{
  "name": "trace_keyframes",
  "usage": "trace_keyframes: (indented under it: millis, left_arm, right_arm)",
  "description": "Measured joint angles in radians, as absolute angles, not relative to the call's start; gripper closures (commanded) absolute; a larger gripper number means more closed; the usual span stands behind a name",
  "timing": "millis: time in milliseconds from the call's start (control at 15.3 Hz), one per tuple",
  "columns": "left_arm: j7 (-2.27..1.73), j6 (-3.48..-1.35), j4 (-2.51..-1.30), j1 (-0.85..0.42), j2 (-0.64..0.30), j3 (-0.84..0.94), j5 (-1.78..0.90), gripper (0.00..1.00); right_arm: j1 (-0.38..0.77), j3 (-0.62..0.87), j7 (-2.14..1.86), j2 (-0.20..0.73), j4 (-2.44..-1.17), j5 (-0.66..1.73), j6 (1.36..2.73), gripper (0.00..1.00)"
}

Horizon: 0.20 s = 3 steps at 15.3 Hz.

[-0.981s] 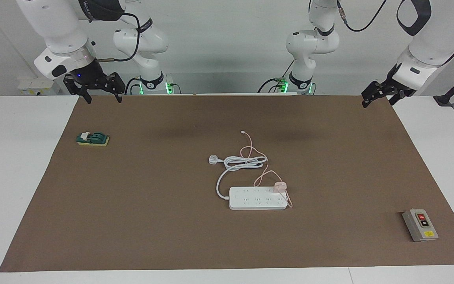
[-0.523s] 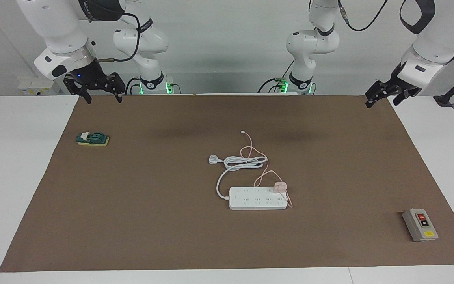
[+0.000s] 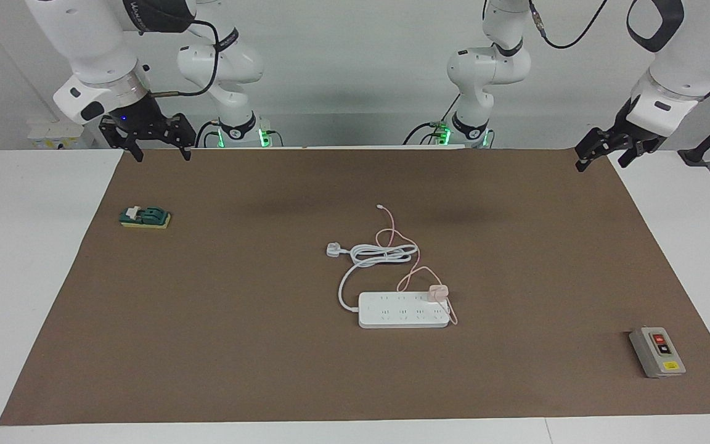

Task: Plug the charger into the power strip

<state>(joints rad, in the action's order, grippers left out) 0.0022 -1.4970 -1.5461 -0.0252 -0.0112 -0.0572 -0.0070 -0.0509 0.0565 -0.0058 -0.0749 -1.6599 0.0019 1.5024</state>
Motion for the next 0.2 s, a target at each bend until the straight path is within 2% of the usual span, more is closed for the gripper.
trace_keyframes:
  millis: [196]
  left_arm:
    - [0.002, -1.497, -1.546, -0.025, -0.011, -0.073, -0.021, 0.0]
  right_arm:
    - [-0.051, 0.056, -0.006, -0.075, -1.66, 0.002, 1.502, 0.0]
